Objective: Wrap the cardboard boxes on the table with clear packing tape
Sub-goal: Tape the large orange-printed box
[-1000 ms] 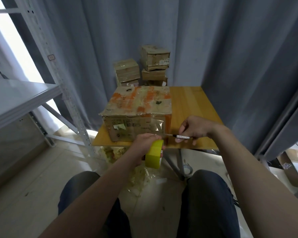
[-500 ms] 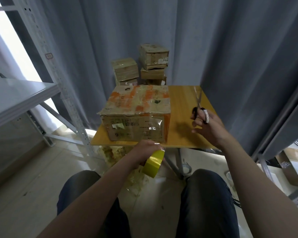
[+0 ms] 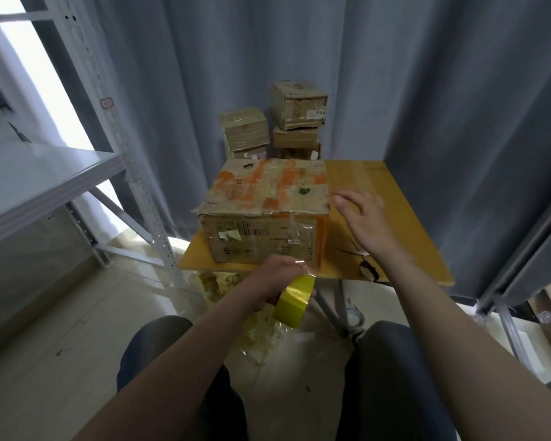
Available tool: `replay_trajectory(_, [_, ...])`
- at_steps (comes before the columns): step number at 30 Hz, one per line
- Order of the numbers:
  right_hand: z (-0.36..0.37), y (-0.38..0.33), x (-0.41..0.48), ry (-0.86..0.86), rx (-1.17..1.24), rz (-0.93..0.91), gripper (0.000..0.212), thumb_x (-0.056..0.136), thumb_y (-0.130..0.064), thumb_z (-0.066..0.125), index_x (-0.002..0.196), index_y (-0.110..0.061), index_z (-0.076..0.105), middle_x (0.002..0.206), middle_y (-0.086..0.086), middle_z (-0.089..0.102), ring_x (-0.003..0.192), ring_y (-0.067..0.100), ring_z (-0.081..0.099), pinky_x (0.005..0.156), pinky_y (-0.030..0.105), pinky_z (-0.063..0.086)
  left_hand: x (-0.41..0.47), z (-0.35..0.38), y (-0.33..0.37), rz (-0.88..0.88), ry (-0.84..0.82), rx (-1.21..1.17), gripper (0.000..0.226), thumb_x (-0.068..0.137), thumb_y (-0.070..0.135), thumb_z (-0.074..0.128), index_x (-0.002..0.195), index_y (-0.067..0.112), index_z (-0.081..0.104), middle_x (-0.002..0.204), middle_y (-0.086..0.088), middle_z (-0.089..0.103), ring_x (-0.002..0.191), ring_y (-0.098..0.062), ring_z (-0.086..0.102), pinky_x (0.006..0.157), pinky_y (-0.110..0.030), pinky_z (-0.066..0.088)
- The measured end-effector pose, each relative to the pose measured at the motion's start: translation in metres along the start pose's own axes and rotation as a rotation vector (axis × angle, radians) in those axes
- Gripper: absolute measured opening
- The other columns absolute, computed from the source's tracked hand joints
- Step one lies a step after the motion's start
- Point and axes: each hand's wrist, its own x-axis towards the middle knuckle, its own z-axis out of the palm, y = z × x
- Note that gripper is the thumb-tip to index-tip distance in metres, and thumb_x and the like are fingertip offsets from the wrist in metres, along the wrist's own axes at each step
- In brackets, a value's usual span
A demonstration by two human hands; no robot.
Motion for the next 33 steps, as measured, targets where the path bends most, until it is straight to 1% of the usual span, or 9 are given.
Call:
replay_trajectory(5, [0.025,-0.027,0.015,-0.249,-0.279,-0.280,0.057,0.091,-0.056,0.068,0.144,-0.040,0.057,0.154,-0.019,0.048,0.141,0.015,0.028,0.116,0.045,0.030,-0.002,-0.004,0.004,0.009,-0.008,-0.006,0.016,0.102,0.023,0.063,0.106,0.010,0.072,0.097,-0.020,0.078,0.103,-0.043,0.073,0.094,-0.064,0.053])
replay_trajectory(10, [0.029,-0.010,0.007,-0.157,-0.444,-0.351,0.088,0.075,-0.051,0.086,0.152,-0.042,0.044,0.158,-0.008,0.040,0.144,0.022,0.024,0.115,0.048,0.032,-0.003,-0.014,-0.001,-0.028,0.003,-0.018,0.019,0.101,0.025,0.064,0.112,0.010,0.071,0.094,-0.019,0.079,0.082,-0.029,0.077,0.093,-0.057,0.056])
replay_trajectory(14, [0.033,0.002,0.001,-0.097,-0.433,-0.331,0.095,0.069,-0.048,0.090,0.149,-0.043,0.040,0.157,-0.010,0.037,0.143,0.022,0.028,0.115,0.052,0.038,-0.002,-0.013,-0.002,-0.032,0.015,-0.022,0.019,0.102,0.025,0.064,0.114,0.013,0.071,0.093,-0.015,0.079,0.078,-0.022,0.077,0.087,-0.046,0.059])
replay_trajectory(19, [0.015,0.001,0.003,-0.041,-0.371,-0.265,0.071,0.081,-0.048,0.082,0.145,-0.040,0.051,0.154,-0.007,0.039,0.138,0.022,0.028,0.113,0.040,0.034,-0.009,-0.013,0.002,0.078,0.033,-0.043,0.019,0.104,0.017,0.057,0.116,0.010,0.071,0.096,-0.018,0.078,0.086,-0.032,0.076,0.091,-0.061,0.056])
replay_trajectory(22, [0.002,-0.028,-0.010,0.090,-0.067,-0.318,0.034,0.089,-0.047,0.074,0.120,-0.032,0.072,0.119,-0.012,0.062,0.114,0.010,0.049,0.094,0.025,0.040,-0.021,-0.015,0.011,0.189,0.072,-0.077,0.024,0.105,0.011,0.051,0.119,0.014,0.070,0.100,-0.021,0.077,0.086,-0.037,0.076,0.085,-0.060,0.059])
replay_trajectory(24, [-0.005,-0.053,-0.019,-0.140,0.136,-0.226,0.017,0.090,-0.045,0.074,0.103,-0.035,0.076,0.099,-0.017,0.072,0.097,-0.001,0.061,0.082,0.020,0.044,-0.033,-0.016,0.021,0.287,0.091,-0.136,0.024,0.105,0.012,0.050,0.119,0.015,0.070,0.102,-0.024,0.075,0.085,-0.039,0.075,0.082,-0.060,0.061])
replay_trajectory(27, [-0.003,-0.076,-0.030,-0.469,0.200,-0.150,0.022,0.091,-0.043,0.074,0.106,-0.028,0.080,0.096,-0.008,0.078,0.091,-0.001,0.069,0.079,0.016,0.050,-0.051,-0.016,0.040,0.430,0.147,-0.209,0.022,0.105,0.013,0.055,0.122,0.016,0.069,0.108,-0.027,0.072,0.078,-0.036,0.076,0.066,-0.045,0.064])
replay_trajectory(30, [0.004,-0.092,-0.030,-0.325,0.381,-0.062,0.013,0.090,-0.028,0.079,0.098,-0.019,0.082,0.095,-0.004,0.080,0.092,0.004,0.071,0.079,0.013,0.051,-0.063,-0.023,0.058,0.481,0.184,-0.256,0.043,0.104,0.006,0.054,0.138,0.031,0.050,0.105,-0.028,0.072,0.070,-0.033,0.075,0.060,-0.040,0.061])
replay_trajectory(33, [0.009,-0.106,-0.013,-0.204,0.291,-0.077,0.005,0.088,-0.021,0.081,0.090,-0.017,0.083,0.090,-0.004,0.079,0.092,0.012,0.073,0.084,0.026,0.055,-0.068,-0.032,0.063,0.426,0.111,-0.204,0.066,0.101,0.005,0.059,0.148,0.036,0.025,0.095,-0.020,0.077,0.076,-0.038,0.075,0.073,-0.047,0.062])
